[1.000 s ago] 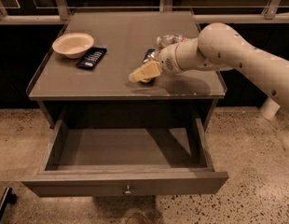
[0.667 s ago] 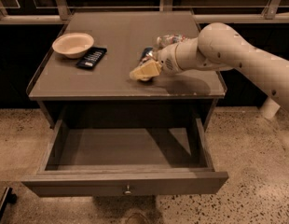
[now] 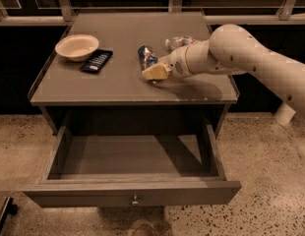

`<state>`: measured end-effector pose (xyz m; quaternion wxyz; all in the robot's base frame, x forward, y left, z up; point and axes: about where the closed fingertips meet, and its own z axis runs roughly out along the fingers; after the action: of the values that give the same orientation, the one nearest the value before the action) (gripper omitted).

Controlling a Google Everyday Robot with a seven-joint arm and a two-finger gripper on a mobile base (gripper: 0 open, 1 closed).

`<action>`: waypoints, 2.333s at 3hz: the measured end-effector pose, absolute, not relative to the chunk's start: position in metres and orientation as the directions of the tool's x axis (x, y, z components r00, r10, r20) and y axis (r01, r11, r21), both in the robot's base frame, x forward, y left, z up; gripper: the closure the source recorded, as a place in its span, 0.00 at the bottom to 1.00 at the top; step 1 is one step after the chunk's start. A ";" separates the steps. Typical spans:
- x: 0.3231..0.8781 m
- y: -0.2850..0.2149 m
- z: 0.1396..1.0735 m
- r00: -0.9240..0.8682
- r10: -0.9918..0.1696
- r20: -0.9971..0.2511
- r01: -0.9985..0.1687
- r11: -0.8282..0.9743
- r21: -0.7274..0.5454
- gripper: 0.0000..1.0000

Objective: Place redbull can into top drawer

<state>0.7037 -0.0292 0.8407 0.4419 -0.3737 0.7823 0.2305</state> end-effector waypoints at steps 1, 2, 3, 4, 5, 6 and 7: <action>0.704 -0.029 0.841 -0.330 -0.381 -0.864 -0.788 0.614 0.030 0.88; 0.703 -0.026 0.841 -0.325 -0.383 -0.865 -0.804 0.594 0.039 1.00; 0.708 -0.030 0.843 -0.301 -0.362 -0.882 -0.849 0.524 0.075 1.00; 0.703 -0.058 0.892 -0.219 -0.341 -0.914 -0.896 0.442 0.050 1.00; 0.662 -0.091 0.921 -0.193 -0.346 -0.918 -0.932 0.357 0.061 1.00; 0.604 -0.121 0.925 -0.232 -0.357 -0.905 -0.948 0.293 0.127 1.00; 0.556 -0.143 0.918 -0.286 -0.348 -0.893 -0.941 0.279 0.193 1.00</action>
Offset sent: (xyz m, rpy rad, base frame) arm -0.0016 0.0027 0.0031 0.0152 0.0083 0.0514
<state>0.5563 -0.1432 0.9181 0.3826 -0.4588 0.7021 0.3875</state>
